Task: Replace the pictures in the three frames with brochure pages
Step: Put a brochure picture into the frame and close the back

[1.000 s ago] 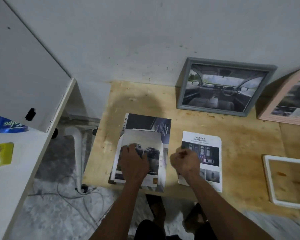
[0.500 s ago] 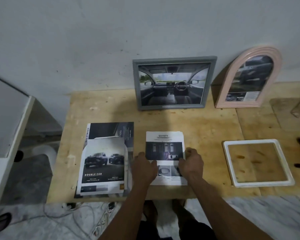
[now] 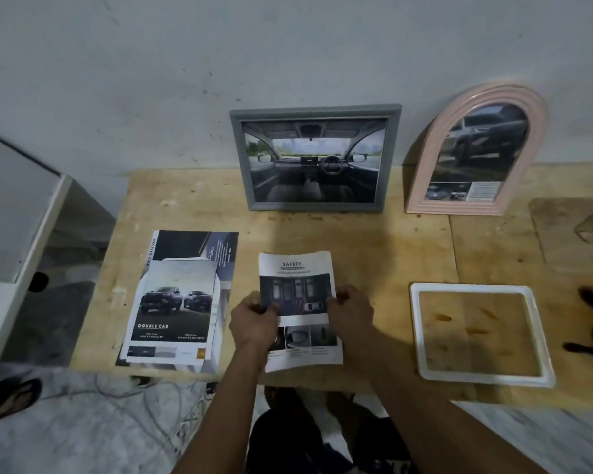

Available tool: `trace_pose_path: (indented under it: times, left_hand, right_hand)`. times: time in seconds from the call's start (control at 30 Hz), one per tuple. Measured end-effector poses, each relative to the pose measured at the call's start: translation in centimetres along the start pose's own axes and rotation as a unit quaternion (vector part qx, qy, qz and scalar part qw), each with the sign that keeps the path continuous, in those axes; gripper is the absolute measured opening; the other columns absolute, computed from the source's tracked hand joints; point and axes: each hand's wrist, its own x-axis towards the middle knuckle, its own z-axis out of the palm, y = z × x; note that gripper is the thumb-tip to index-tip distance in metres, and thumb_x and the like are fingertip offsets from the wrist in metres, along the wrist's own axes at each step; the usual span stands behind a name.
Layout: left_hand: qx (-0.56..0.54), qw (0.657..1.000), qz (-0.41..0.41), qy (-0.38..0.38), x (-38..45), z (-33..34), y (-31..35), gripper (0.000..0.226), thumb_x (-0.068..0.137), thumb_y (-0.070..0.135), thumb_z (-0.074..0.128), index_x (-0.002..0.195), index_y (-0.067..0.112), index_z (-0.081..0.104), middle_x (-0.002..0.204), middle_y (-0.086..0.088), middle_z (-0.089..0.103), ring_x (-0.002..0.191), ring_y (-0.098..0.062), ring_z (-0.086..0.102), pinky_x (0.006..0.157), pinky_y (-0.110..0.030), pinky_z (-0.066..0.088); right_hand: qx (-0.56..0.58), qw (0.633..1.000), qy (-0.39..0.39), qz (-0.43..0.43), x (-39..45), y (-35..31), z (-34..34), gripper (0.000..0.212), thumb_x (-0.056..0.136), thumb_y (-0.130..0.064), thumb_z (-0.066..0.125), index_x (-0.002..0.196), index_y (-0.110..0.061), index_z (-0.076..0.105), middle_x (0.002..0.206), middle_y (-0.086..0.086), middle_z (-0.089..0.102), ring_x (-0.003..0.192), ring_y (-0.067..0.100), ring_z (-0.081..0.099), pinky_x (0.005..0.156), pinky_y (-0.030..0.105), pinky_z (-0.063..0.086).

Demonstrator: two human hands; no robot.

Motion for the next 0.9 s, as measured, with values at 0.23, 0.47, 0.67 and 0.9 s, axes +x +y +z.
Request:
trace_pose_path:
  times: [0.23, 0.47, 0.67, 0.9]
  left_hand:
    - [-0.193, 0.98, -0.028, -0.027, -4.7, 0.7, 0.5, 0.016, 0.087, -0.001, 0.068, 0.096, 0.012, 0.065, 0.094, -0.014, 0.074, 0.081, -0.035, 0.072, 0.074, -0.051, 0.061]
    - [-0.34, 0.938, -0.046, -0.057, -11.1, 3.1, -1.1, 0.023, 0.087, -0.004, 0.066, 0.108, 0.004, 0.061, 0.109, -0.018, 0.068, 0.095, -0.037, 0.069, 0.085, -0.06, 0.057]
    - [-0.4, 0.907, -0.085, -0.099, -17.8, 6.9, -3.8, 0.038, 0.081, -0.013, 0.067, 0.115, 0.004, 0.063, 0.109, -0.017, 0.07, 0.095, -0.037, 0.068, 0.082, -0.052, 0.058]
    - [-0.364, 0.917, -0.091, -0.134, -20.5, 9.3, -2.7, 0.035, 0.08, -0.008, 0.074, 0.111, 0.004, 0.063, 0.101, -0.018, 0.071, 0.081, -0.033, 0.07, 0.063, -0.044, 0.061]
  right_hand:
    - [0.088, 0.995, -0.033, -0.043, -1.5, 1.6, -5.4, 0.018, 0.094, -0.032, 0.061, 0.107, -0.021, 0.055, 0.102, -0.002, 0.064, 0.074, 0.002, 0.058, 0.053, 0.012, 0.041]
    - [0.296, 0.954, 0.028, 0.04, -6.9, 7.1, -9.3, 0.075, 0.068, -0.046, 0.083, 0.129, -0.026, 0.043, 0.117, 0.003, 0.061, 0.1, 0.025, 0.065, 0.084, 0.049, 0.057]
    - [0.384, 0.92, 0.066, 0.036, -11.2, 11.3, -10.7, 0.047, 0.083, -0.008, 0.073, 0.121, -0.022, 0.05, 0.111, 0.009, 0.063, 0.093, 0.026, 0.065, 0.077, 0.045, 0.059]
    - [0.328, 0.94, 0.095, -0.003, -10.5, 16.0, -18.1, 0.048, 0.081, 0.0, 0.071, 0.119, -0.02, 0.051, 0.11, 0.008, 0.062, 0.098, 0.027, 0.064, 0.072, 0.041, 0.058]
